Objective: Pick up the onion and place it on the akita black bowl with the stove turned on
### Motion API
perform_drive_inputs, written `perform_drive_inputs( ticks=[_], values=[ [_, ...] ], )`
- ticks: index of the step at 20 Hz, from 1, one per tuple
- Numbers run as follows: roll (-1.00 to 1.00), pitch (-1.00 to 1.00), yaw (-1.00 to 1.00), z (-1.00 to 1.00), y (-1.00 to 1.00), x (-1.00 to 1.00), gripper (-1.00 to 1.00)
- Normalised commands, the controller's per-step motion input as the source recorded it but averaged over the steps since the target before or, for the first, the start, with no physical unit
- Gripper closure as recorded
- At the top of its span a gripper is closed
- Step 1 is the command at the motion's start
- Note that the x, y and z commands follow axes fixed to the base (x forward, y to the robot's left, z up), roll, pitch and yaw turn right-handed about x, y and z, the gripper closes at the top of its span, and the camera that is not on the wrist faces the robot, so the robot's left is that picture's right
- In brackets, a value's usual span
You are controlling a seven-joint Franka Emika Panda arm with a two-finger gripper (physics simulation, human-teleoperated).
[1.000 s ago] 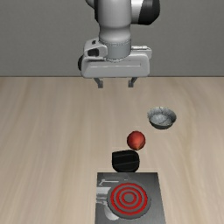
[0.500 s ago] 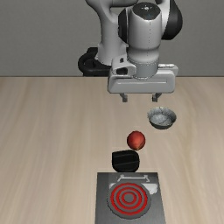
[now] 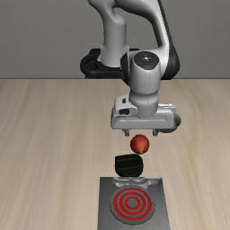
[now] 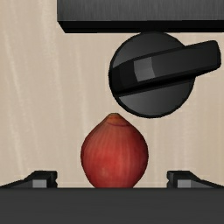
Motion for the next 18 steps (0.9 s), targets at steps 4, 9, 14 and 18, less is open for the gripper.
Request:
perform_drive_inputs(
  ticks=[4, 9, 14, 18],
  values=[
    [0.00, 0.00, 0.00, -1.00, 0.00, 0.00, -1.00],
    [0.00, 0.00, 0.00, -0.20, 0.00, 0.00, 1.00],
    [0.00, 0.00, 0.00, 0.00, 0.00, 0.00, 1.00],
    [0.00, 0.00, 0.00, 0.00, 0.00, 0.00, 1.00]
  ],
)
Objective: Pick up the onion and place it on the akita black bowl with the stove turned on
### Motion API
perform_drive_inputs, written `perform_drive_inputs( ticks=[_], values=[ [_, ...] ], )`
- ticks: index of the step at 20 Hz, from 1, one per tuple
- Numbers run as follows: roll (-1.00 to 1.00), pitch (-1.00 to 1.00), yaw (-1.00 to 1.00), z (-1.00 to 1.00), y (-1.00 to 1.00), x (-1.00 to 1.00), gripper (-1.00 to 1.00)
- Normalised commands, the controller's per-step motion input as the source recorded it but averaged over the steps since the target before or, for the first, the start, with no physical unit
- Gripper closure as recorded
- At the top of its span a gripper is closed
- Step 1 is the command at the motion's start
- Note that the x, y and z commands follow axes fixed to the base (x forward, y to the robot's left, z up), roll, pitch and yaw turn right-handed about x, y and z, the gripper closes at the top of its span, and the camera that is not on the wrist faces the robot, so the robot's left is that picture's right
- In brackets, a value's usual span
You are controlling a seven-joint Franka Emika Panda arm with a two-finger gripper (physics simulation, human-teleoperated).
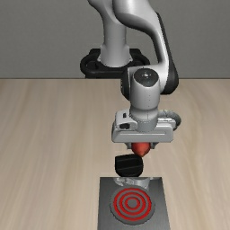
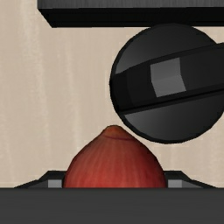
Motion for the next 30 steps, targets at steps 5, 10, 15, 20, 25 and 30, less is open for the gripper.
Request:
perform_drive_inputs(
  ticks=[5, 10, 15, 20, 25, 30],
  values=[
    [0.00, 0.00, 0.00, 1.00, 0.00, 0.00, 1.00],
    [0.00, 0.00, 0.00, 0.40, 0.00, -0.60, 1.00],
    [0.00, 0.00, 0.00, 0.00, 0.00, -1.00, 1.00],
    [0.00, 0.00, 0.00, 0.00, 1.00, 0.00, 1.00],
    [0.00, 0.00, 0.00, 0.00, 0.40, 0.00, -1.00],
    [0.00, 0.00, 0.00, 0.00, 0.00, 0.00, -1.00]
  ],
)
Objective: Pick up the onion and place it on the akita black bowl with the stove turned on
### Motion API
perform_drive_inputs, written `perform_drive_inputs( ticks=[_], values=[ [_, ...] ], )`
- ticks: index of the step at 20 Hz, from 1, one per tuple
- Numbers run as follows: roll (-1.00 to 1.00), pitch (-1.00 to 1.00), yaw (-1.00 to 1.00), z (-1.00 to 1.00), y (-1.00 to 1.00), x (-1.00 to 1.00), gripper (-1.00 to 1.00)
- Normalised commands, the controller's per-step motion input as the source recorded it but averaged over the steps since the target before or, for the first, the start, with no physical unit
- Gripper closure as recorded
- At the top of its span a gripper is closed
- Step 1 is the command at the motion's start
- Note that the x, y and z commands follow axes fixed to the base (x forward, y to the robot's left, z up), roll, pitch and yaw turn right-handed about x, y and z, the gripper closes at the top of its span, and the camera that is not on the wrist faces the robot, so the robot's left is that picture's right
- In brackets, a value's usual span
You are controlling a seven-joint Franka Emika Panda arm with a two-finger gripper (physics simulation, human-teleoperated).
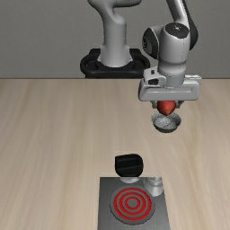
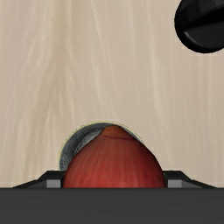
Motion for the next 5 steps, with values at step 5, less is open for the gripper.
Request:
perform_drive_inputs(
  ticks=[5],
  values=[
    [0.00, 0.00, 0.00, 0.00, 0.00, 0.00, -1.00]
  ],
)
